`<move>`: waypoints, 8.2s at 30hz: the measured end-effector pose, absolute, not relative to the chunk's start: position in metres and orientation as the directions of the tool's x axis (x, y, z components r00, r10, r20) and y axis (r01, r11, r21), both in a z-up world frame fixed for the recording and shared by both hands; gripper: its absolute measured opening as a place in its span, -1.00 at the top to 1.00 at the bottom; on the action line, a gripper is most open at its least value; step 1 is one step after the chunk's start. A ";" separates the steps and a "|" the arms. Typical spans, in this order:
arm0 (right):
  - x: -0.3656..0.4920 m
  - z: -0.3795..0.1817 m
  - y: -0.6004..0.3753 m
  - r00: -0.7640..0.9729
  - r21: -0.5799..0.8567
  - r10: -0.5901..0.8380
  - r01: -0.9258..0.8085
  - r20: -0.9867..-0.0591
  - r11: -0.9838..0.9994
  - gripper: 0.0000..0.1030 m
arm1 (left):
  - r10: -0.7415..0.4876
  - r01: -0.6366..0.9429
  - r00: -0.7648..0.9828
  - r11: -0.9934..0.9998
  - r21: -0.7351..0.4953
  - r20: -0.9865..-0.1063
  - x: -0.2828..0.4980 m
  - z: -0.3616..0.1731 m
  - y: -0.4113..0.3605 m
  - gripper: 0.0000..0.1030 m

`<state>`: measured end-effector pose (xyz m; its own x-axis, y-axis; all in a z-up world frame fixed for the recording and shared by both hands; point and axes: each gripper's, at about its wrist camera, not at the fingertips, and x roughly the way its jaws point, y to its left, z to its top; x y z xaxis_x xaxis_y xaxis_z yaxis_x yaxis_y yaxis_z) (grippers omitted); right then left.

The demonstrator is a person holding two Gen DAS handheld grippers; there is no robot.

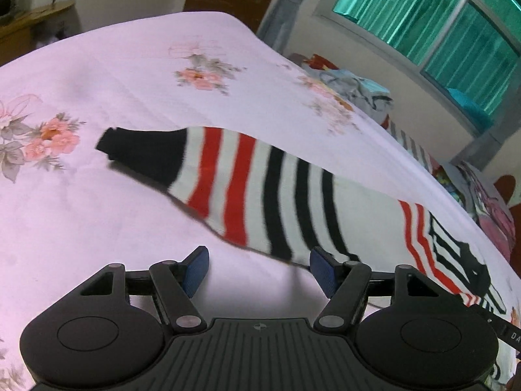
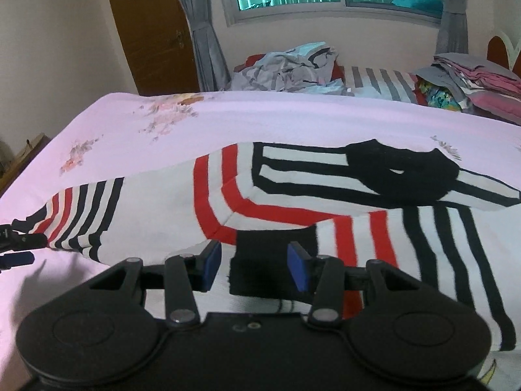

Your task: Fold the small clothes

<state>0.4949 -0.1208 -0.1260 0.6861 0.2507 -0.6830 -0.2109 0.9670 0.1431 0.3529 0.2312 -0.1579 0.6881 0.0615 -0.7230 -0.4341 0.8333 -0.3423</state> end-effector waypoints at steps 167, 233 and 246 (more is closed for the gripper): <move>0.460 -0.131 -0.275 0.741 0.127 0.029 0.077 -0.671 0.989 0.17 | -0.200 0.092 0.758 0.975 -0.203 -0.620 0.508 -0.140 0.020 -0.45; 0.312 -0.159 -0.243 0.608 -0.007 0.148 -0.245 -0.780 0.969 0.08 | -0.150 0.240 0.620 0.971 0.004 -0.770 0.313 -0.172 -0.070 -0.45; 0.264 -0.140 -0.248 0.633 0.108 0.148 -0.102 -0.760 0.989 0.03 | -0.226 0.273 0.623 0.960 -0.063 -0.749 0.270 -0.155 -0.029 -0.45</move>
<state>0.2639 -0.2485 -0.1397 0.6325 0.1483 -0.7602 -0.1024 0.9889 0.1078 0.2700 -0.0288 -0.1549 0.6231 -0.2264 -0.7487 0.2731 0.9599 -0.0630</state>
